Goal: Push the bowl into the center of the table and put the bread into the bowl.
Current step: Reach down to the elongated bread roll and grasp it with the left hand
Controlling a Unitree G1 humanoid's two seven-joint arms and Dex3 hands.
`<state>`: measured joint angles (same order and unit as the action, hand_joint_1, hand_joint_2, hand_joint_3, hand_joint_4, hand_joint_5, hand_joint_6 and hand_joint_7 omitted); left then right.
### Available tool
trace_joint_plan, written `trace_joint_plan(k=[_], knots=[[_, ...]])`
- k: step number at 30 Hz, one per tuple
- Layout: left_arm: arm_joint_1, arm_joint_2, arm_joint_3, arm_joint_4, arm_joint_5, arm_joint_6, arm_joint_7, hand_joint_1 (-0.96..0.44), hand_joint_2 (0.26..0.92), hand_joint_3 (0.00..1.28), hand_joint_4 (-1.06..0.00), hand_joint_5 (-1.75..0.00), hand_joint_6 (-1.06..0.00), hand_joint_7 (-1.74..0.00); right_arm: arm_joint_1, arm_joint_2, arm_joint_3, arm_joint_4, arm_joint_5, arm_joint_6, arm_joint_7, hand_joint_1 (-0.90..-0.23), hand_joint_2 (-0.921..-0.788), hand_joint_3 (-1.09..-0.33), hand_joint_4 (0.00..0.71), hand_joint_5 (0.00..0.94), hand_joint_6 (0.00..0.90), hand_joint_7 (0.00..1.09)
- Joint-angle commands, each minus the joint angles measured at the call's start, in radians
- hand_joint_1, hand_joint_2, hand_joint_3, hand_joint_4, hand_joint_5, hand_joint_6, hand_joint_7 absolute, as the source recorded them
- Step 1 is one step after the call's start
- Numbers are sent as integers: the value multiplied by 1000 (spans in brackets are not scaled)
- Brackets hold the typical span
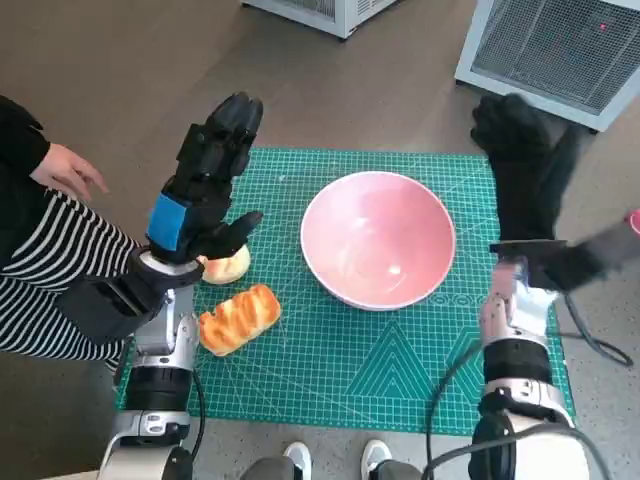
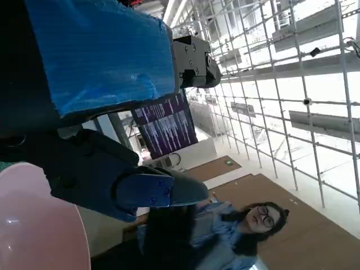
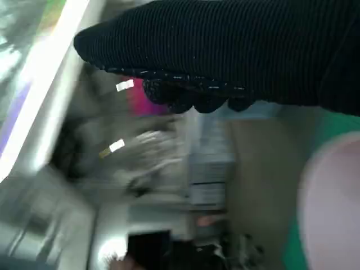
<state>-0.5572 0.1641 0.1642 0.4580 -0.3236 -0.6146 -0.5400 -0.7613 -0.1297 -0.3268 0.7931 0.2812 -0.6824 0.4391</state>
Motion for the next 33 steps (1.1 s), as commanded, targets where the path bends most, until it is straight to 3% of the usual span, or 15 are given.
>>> trace_joint_plan(k=[1,7,17,22,26,33], knots=[[-16,-9,-7,12,-4,-1,-6,-659,921,334,-82,-26,1,-397,85,10,47,-129,-1,-13,23,-692,-921,-687,119,22,139,335],[-39,-24,-7,33,-20,-2,-26,-645,921,322,-85,-26,1,-393,137,-11,94,-243,-12,-11,30,-707,-921,-684,144,29,163,356],[-72,-41,-9,48,-45,3,-65,-631,921,300,-93,-27,1,-401,217,-28,140,-402,-26,89,-9,-718,-921,-684,166,29,161,372],[-78,-40,-8,44,-54,5,-83,-636,921,290,-97,-27,1,-403,236,-26,156,-437,-23,120,-16,-712,-921,-685,180,31,158,377],[-83,-29,-4,46,-53,2,-97,-638,921,286,-99,-27,1,-403,244,-30,168,-449,-37,125,-23,-716,-921,-684,182,28,147,379],[-75,45,2,25,0,-3,-104,-637,921,280,-100,-26,1,-406,255,-38,177,-462,-40,131,-29,-718,-921,-687,179,21,128,381]])
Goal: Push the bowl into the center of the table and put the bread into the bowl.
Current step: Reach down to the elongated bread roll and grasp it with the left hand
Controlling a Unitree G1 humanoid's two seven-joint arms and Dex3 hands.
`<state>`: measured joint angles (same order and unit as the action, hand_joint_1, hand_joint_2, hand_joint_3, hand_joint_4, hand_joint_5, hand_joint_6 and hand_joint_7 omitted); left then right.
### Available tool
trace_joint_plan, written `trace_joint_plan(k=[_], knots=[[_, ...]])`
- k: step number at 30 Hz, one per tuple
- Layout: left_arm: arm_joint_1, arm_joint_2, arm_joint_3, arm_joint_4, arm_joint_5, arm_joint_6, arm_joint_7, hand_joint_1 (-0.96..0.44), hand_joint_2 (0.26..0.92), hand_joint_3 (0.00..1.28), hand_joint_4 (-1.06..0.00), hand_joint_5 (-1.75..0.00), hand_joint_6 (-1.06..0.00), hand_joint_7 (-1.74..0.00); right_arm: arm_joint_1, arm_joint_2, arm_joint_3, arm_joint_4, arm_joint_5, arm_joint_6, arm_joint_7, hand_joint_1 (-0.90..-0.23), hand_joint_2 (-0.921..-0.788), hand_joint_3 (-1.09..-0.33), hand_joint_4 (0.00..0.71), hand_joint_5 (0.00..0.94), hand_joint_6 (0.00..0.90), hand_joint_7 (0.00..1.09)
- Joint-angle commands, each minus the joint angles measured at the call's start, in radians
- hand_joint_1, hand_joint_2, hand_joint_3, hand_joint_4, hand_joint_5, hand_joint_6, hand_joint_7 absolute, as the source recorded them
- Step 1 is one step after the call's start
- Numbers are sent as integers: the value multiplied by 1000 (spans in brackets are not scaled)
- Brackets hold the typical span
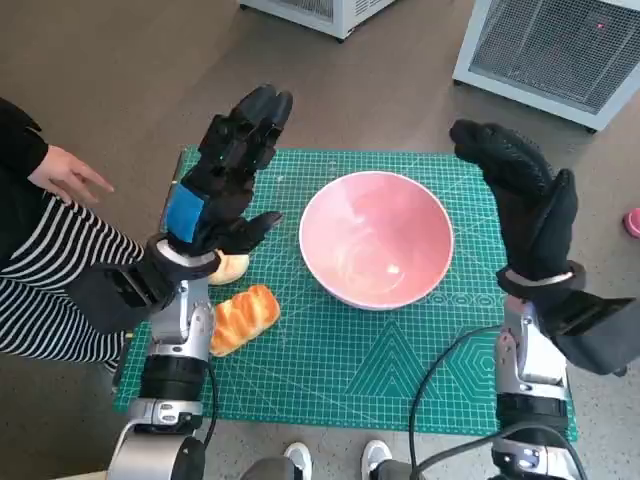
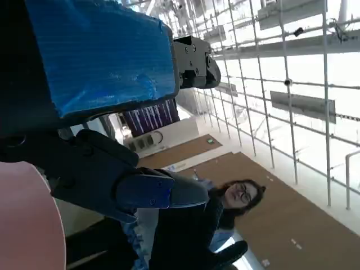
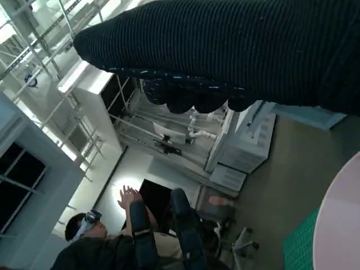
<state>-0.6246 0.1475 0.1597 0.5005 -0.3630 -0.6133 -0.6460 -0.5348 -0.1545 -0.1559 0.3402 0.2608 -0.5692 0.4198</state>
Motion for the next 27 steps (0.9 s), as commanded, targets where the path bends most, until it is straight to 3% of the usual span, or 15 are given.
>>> trace_joint_plan(k=[1,8,15,21,27], knots=[[-4,79,4,-23,60,-8,8,-629,921,259,-105,-27,1,-414,31,-14,6,-12,-20,19,-10,-718,-921,-687,179,21,126,382],[62,285,-18,-194,320,115,79,-533,882,117,-148,-33,-11,-467,49,-16,6,-43,-14,29,-16,-719,-921,-688,181,18,123,390],[135,418,-21,-340,302,269,6,-313,787,20,-221,-23,-99,-468,60,-11,4,-68,9,43,-14,-721,-921,-685,186,16,120,400],[203,512,-27,-412,313,318,-52,-102,739,4,-232,-4,-238,-278,67,-8,5,-87,18,50,-15,-723,-921,-681,189,14,120,405],[306,590,-31,-508,378,358,-63,-81,740,3,-224,0,-325,-119,70,-5,1,-93,24,55,-16,-724,-921,-678,195,15,121,407]])
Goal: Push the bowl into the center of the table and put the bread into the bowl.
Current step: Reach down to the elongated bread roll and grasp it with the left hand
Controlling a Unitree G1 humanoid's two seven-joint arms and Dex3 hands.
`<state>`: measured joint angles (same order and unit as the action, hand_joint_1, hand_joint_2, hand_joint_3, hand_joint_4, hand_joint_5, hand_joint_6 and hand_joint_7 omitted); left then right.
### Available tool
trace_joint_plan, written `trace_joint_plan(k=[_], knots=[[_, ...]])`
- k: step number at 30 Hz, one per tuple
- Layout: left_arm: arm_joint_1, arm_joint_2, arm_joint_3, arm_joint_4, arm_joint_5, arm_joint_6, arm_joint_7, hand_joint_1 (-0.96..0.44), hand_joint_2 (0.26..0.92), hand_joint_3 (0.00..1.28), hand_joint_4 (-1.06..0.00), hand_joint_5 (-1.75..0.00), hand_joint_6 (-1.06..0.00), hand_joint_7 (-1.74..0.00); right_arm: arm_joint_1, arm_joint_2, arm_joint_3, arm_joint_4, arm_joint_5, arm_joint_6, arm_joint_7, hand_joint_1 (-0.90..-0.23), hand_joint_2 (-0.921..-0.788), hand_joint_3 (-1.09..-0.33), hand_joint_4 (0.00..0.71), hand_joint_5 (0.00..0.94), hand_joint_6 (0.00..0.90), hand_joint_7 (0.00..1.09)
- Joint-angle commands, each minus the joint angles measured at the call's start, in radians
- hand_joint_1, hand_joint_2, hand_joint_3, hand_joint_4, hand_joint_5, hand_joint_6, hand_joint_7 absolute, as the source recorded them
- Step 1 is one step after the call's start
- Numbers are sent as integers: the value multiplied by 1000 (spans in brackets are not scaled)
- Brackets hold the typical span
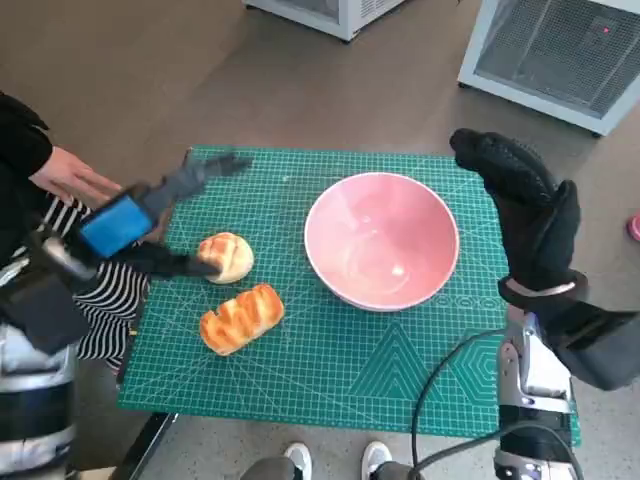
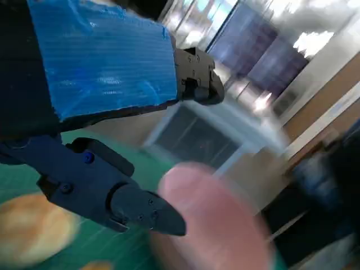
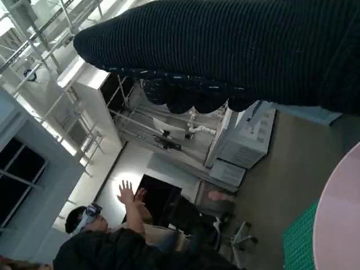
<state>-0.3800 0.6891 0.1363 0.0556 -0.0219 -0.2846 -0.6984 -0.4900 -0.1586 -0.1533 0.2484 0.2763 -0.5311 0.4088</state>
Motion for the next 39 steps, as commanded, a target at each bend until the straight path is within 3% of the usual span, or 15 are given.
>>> trace_joint_plan(k=[1,9,17,32,39], knots=[[82,56,-8,-83,47,43,-9,-84,741,3,-223,0,-333,-100,26,-1,-3,0,9,17,-5,-723,-921,-677,196,15,122,408],[215,62,-15,-194,88,134,13,-135,749,6,-209,0,-352,-50,27,2,-7,5,12,18,-7,-714,-921,-676,200,14,124,409],[306,36,-43,-259,138,193,55,-271,762,10,-221,-5,-355,-32,25,1,-10,7,15,23,-6,-713,-921,-674,202,12,125,410],[344,-13,-122,-249,249,248,145,-387,800,17,-262,-9,-366,-18,25,-2,-10,2,17,37,-2,-707,-921,-675,203,9,125,408],[342,-42,-175,-266,344,332,194,-442,834,22,-269,-5,-372,-13,26,-6,-13,0,22,42,3,-704,-921,-675,204,8,126,408]])
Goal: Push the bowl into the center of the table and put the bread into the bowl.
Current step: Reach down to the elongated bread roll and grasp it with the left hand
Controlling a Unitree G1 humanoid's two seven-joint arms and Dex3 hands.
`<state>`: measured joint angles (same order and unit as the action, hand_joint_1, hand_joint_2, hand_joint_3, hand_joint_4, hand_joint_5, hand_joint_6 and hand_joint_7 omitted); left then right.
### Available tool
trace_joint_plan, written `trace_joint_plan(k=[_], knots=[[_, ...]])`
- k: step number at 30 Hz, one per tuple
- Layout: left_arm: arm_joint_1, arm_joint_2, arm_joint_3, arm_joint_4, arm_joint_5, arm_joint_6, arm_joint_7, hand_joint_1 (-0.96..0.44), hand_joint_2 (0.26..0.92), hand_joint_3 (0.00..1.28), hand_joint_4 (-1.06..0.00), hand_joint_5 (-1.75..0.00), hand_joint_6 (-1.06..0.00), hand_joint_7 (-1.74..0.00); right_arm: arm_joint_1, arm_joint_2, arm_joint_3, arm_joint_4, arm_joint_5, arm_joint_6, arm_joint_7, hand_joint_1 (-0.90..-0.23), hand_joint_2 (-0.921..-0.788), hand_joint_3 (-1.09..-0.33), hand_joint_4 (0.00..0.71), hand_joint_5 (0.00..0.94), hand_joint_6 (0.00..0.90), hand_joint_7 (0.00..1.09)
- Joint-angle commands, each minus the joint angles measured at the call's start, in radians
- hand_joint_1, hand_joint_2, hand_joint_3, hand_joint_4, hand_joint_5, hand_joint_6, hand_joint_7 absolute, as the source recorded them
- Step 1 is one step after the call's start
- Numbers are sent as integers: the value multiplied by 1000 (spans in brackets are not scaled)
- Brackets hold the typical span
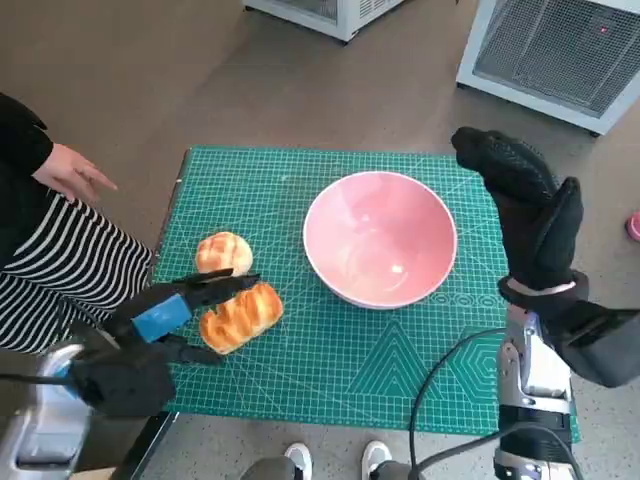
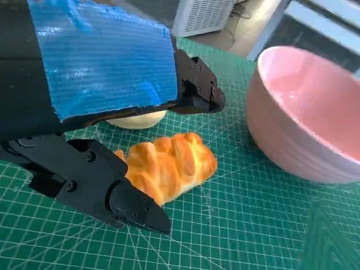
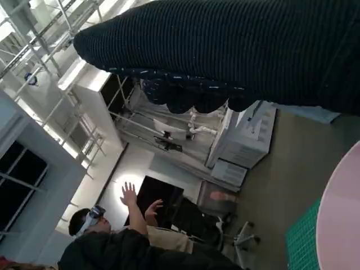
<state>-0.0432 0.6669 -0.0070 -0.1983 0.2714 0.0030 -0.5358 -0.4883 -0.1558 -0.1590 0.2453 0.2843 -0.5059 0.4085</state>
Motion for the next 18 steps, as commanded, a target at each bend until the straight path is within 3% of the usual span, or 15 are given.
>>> trace_joint_plan(k=[1,11,18], knots=[[4,-26,-39,-11,63,53,39,-446,835,21,-269,-5,-372,-13,25,-9,-7,4,14,17,3,-704,-921,-675,204,8,126,408],[-14,-97,-96,71,126,70,132,-447,848,14,-292,-10,-382,-9,33,-7,-4,-10,15,22,1,-700,-921,-672,205,6,127,408],[-22,-114,-108,118,136,64,163,-377,850,8,-397,-34,-441,-29,37,-8,-3,-15,14,20,3,-700,-921,-671,203,4,127,407]])
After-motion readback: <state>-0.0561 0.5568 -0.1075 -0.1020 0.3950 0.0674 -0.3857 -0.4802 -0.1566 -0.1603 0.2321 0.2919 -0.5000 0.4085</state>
